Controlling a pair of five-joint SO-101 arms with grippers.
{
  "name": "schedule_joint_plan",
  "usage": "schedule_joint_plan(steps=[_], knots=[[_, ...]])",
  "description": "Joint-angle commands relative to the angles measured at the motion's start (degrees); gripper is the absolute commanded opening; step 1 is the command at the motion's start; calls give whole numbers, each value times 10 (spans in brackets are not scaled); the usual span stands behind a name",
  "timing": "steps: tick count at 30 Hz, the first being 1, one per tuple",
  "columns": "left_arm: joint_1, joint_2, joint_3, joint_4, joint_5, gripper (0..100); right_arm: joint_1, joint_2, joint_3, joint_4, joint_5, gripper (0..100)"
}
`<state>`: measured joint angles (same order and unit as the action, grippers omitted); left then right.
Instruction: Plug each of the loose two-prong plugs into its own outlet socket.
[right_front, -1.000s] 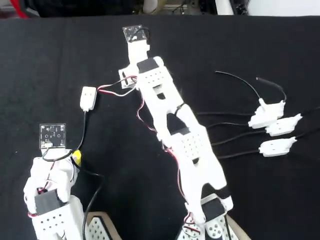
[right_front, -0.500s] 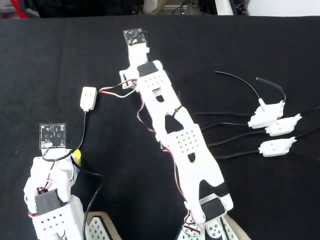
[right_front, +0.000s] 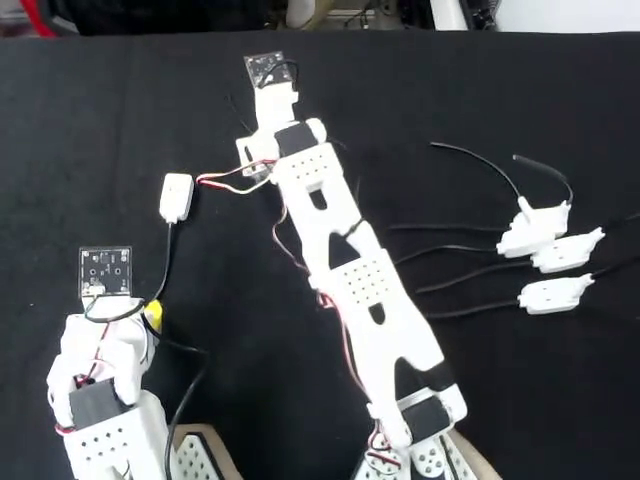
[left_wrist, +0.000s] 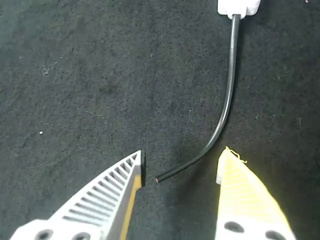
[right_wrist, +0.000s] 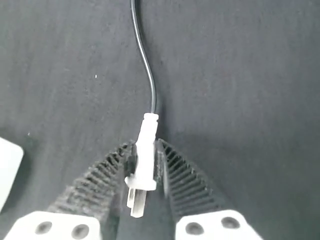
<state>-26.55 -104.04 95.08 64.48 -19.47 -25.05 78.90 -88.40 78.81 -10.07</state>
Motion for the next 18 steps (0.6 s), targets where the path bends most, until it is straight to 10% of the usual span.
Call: schedule_joint_plan(steps=[1, 18], knots=[[0, -3, -5, -11, -7, 242, -8, -1, -80, 59, 0, 12], [0, -3, -5, -12, -7, 242, 15, -164, 102, 225, 134, 12]])
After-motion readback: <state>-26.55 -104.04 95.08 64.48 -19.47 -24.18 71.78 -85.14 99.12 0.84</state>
